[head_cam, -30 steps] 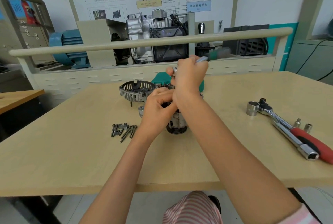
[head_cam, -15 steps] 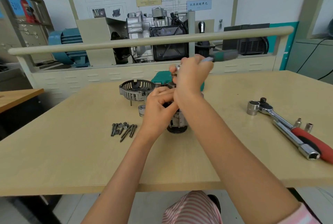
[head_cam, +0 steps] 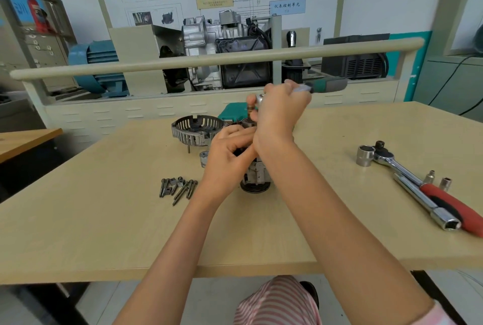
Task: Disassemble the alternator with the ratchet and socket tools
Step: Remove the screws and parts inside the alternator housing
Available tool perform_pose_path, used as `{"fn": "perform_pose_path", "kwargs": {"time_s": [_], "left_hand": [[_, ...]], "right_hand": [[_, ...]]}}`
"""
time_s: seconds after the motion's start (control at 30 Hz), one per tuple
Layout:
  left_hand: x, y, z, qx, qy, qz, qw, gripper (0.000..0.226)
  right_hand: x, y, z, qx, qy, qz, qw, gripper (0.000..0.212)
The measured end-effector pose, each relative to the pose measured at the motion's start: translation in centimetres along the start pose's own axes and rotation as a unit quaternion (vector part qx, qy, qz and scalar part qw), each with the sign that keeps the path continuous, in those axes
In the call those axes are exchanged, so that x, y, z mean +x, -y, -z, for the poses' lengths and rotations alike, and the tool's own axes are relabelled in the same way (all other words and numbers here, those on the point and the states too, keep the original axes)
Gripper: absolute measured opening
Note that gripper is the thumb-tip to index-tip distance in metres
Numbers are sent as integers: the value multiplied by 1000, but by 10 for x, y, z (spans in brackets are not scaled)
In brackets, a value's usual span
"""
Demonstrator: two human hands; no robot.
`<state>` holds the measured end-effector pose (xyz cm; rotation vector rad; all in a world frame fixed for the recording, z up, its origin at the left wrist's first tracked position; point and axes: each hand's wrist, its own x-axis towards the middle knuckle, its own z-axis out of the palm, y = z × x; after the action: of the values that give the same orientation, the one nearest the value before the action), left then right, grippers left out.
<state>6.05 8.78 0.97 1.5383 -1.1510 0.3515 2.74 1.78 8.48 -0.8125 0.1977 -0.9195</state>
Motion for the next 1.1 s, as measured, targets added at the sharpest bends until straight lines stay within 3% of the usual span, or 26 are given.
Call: {"fn": "perform_pose_path", "kwargs": {"time_s": [0.1, 0.23, 0.33, 0.4, 0.5, 0.57, 0.63, 0.77, 0.87, 0.93, 1.03, 1.1], "left_hand": [[-1, 1, -1, -8, 3, 2, 1000, 27], [0, 6, 1, -2, 8, 23, 1000, 22], [-1, 6, 1, 7, 7, 19, 1000, 25], [-1, 6, 1, 8, 8, -2, 1000, 28], [-1, 5, -1, 16, 0, 2, 1000, 33], [-1, 3, -3, 15, -16, 23, 1000, 23], [-1, 3, -3, 6, -17, 17, 1000, 21], [0, 7, 1, -5, 6, 29, 1000, 25], [0, 6, 3, -3, 15, 23, 1000, 27], [0, 5, 3, 0, 21, -3, 1000, 28], [0, 3, 2, 6, 25, -6, 1000, 32], [1, 3, 2, 1, 22, 15, 1000, 32]], "right_hand": [[1, 5, -3, -43, 54, -58, 996, 19], [14, 17, -5, -91, 216, -259, 937, 25], [16, 20, -3, -68, 249, -304, 917, 23], [13, 18, -3, -72, 211, -262, 939, 22], [3, 5, -3, -41, 38, -66, 996, 16], [-2, -1, -3, -6, -29, 25, 999, 12], [-1, 2, -5, -28, 3, -16, 999, 13], [14, 18, -5, -69, 161, -249, 952, 24], [18, 19, -3, -48, 203, -288, 935, 24], [15, 16, -2, -49, 164, -255, 952, 24], [5, 4, -2, -15, 29, -76, 997, 18], [-1, -2, -2, 5, -32, 24, 999, 13]]}}
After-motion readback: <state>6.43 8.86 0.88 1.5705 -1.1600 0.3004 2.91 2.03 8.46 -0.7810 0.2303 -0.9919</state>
